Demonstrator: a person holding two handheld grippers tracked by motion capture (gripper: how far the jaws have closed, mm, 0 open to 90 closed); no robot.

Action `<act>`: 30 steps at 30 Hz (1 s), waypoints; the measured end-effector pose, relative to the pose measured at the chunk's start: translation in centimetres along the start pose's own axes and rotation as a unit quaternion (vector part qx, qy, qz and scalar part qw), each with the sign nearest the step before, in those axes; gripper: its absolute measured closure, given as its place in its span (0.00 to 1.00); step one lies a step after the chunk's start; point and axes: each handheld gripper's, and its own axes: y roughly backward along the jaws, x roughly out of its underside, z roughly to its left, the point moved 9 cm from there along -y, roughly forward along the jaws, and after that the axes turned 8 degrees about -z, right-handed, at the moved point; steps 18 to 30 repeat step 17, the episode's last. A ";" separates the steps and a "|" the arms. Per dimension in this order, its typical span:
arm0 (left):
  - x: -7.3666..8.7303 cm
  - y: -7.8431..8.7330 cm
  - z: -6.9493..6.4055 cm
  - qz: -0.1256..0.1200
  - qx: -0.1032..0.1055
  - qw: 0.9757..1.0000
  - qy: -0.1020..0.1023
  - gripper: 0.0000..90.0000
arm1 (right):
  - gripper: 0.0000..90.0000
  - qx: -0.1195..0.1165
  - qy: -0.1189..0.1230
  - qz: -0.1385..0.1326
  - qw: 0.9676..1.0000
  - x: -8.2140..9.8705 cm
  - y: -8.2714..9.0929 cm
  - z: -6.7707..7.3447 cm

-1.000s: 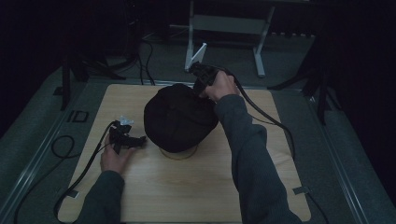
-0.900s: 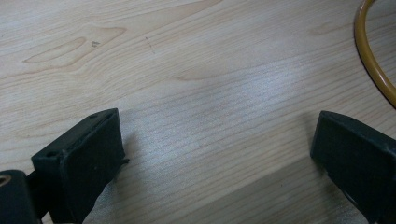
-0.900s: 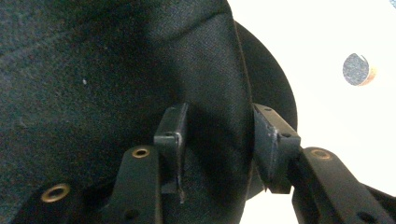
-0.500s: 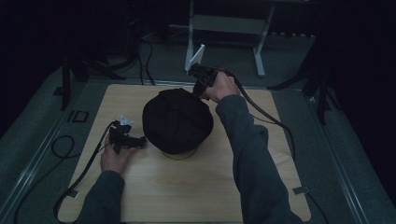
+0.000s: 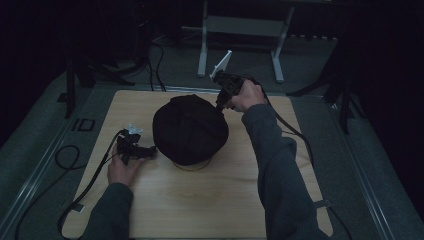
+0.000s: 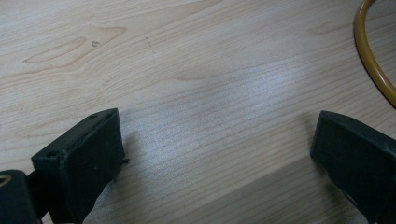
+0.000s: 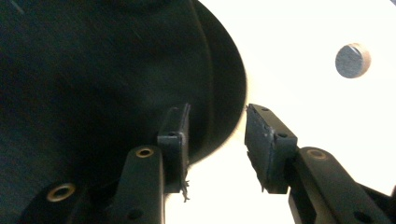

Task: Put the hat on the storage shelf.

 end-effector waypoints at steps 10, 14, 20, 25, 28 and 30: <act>0.0 0.0 0.0 0.000 0.000 1.000 0.000 0.02 | 0.77 0.004 0.010 0.011 1.000 2.0 0.3 -1.5; 0.0 0.0 0.0 0.001 0.000 1.000 0.000 0.02 | 0.81 -0.002 0.022 0.022 1.000 2.8 0.3 -1.6; 0.0 0.0 0.0 0.001 0.000 1.000 0.000 0.02 | 0.82 -0.004 0.026 0.024 0.999 3.5 0.1 -1.8; 0.0 0.0 0.0 0.001 0.000 1.000 0.000 0.02 | 0.82 -0.004 0.026 0.024 0.999 3.5 0.1 -1.8; 0.0 0.0 0.0 0.001 0.000 1.000 0.000 0.02 | 0.82 -0.004 0.026 0.024 0.999 3.5 0.1 -1.8; 0.0 0.0 0.0 0.001 0.000 1.000 0.000 0.02 | 0.82 -0.004 0.026 0.024 0.999 3.5 0.1 -1.8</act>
